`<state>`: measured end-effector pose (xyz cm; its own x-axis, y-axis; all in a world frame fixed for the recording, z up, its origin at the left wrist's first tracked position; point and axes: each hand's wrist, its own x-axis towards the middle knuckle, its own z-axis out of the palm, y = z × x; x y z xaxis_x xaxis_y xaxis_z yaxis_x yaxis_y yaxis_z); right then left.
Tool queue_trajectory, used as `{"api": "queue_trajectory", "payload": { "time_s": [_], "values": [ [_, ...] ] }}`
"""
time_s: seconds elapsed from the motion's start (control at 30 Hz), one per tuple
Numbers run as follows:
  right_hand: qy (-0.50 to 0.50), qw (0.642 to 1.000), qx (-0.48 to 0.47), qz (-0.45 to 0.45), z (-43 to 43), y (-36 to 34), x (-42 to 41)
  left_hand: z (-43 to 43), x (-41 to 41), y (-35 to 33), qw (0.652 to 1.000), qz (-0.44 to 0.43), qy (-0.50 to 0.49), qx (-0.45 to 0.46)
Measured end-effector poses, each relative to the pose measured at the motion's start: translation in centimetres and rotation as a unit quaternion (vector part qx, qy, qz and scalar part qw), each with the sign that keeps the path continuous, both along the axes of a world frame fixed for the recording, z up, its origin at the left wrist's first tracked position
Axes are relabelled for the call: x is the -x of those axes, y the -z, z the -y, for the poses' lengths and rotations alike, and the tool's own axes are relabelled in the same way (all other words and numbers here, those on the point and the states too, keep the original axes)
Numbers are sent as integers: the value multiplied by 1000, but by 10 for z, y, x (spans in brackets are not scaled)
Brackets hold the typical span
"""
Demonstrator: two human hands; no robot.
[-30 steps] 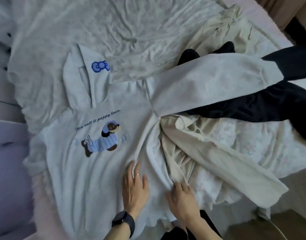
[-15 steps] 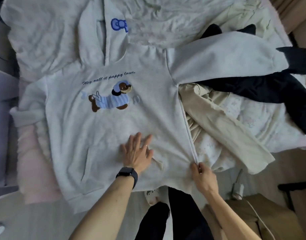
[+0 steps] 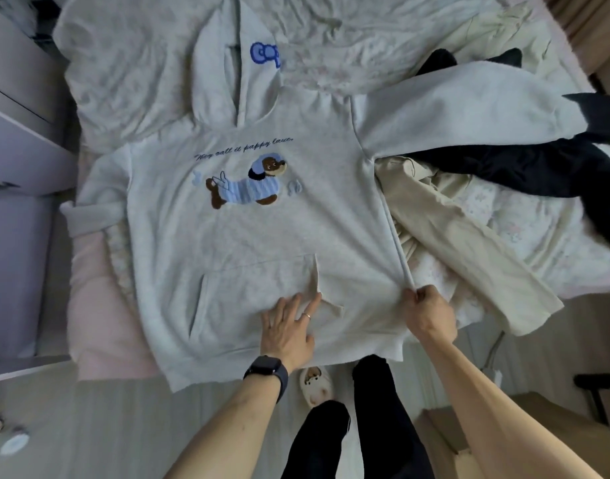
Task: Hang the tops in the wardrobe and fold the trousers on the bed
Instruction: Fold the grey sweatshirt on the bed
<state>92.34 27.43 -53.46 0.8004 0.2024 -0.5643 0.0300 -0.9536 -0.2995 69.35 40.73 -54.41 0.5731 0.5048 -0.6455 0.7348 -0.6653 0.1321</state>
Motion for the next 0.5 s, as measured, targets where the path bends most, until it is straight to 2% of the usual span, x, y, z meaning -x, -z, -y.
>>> {"api": "queue_trajectory", "payload": {
  "time_s": [0.07,0.13,0.2,0.27,0.3,0.37,0.43,0.5],
  "values": [
    [-21,1000,19,-9,3,-1,8,0,8,0,1000,-2,-5,-3],
    [-49,998,4,25,2,-1,23,2,18,0,999,5,-35,-1],
    [-109,991,-12,79,-2,2,44,4,35,-1,994,22,-109,-9],
    [-208,969,-41,127,-11,2,62,2,53,-2,975,59,-211,-29],
    [-253,955,-63,141,-18,3,69,0,63,-2,957,84,-275,-49],
    [-286,942,-109,134,-28,11,92,-4,93,0,894,107,-425,-94],
    [-210,962,-147,92,-34,16,107,-15,125,7,815,113,-557,-109],
    [-55,981,-183,42,-37,29,114,-28,166,19,747,122,-645,-103]
  ]
}}
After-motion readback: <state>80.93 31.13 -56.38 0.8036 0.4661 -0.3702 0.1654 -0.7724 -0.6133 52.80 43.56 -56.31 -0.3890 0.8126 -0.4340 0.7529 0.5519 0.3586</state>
